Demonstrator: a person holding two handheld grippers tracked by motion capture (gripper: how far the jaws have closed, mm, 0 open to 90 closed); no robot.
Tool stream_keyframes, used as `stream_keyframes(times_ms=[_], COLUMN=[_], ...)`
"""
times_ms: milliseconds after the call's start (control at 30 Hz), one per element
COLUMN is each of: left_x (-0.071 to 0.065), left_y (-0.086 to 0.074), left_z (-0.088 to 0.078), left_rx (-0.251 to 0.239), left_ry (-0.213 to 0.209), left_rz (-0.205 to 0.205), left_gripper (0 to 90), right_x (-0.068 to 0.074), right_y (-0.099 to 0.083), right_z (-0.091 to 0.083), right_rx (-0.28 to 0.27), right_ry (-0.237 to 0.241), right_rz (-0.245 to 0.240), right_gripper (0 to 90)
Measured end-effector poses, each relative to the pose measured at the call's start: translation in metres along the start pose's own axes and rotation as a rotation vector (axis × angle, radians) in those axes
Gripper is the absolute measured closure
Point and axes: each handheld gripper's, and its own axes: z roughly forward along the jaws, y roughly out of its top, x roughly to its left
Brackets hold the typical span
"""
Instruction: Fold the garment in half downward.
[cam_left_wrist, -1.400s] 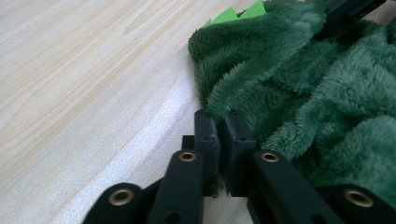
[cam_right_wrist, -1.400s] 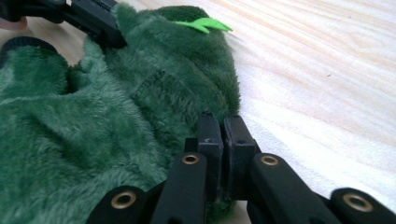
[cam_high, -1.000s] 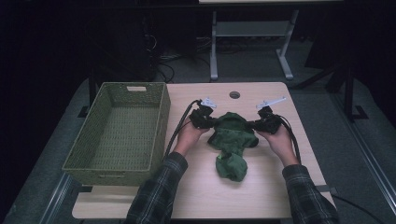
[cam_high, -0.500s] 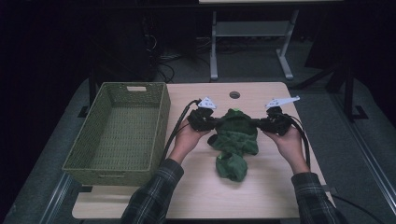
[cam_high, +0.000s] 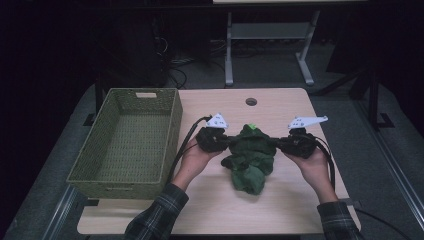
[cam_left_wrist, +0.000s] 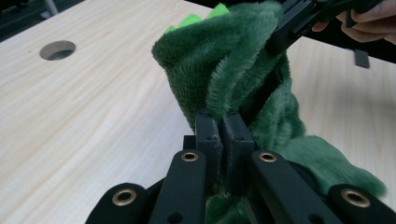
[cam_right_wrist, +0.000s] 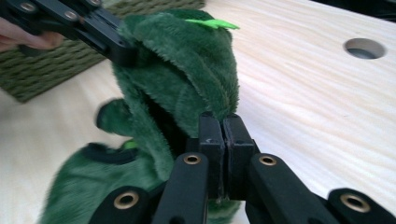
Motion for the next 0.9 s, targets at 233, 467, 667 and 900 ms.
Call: stream_keyframes(times_ms=[233,467,667,900], left_x=[-0.014,-0.030,-0.040,-0.050], left_y=[-0.012,-0.027,-0.040,-0.064], left_z=[-0.007,-0.014,-0.015,-0.012], left_rx=[-0.014,-0.015,0.026,0.095], left_ry=[-0.022,-0.031,-0.051,-0.084], left_rz=[0.027,0.050,0.066,0.077], left_gripper=[86.5,86.2,86.1,86.0], right_x=[0.021,0.039,0.056,0.067], right_y=[-0.015,-0.027,-0.040,-0.065], right_z=[-0.006,-0.016,-0.015,-0.006], right_rx=[0.006,-0.005,0.009,0.073], right_ry=[0.003,0.024,0.058,0.108], right_rz=[-0.032,-0.056,-0.069,-0.072], right_gripper=[88.0,87.7,87.5,87.4])
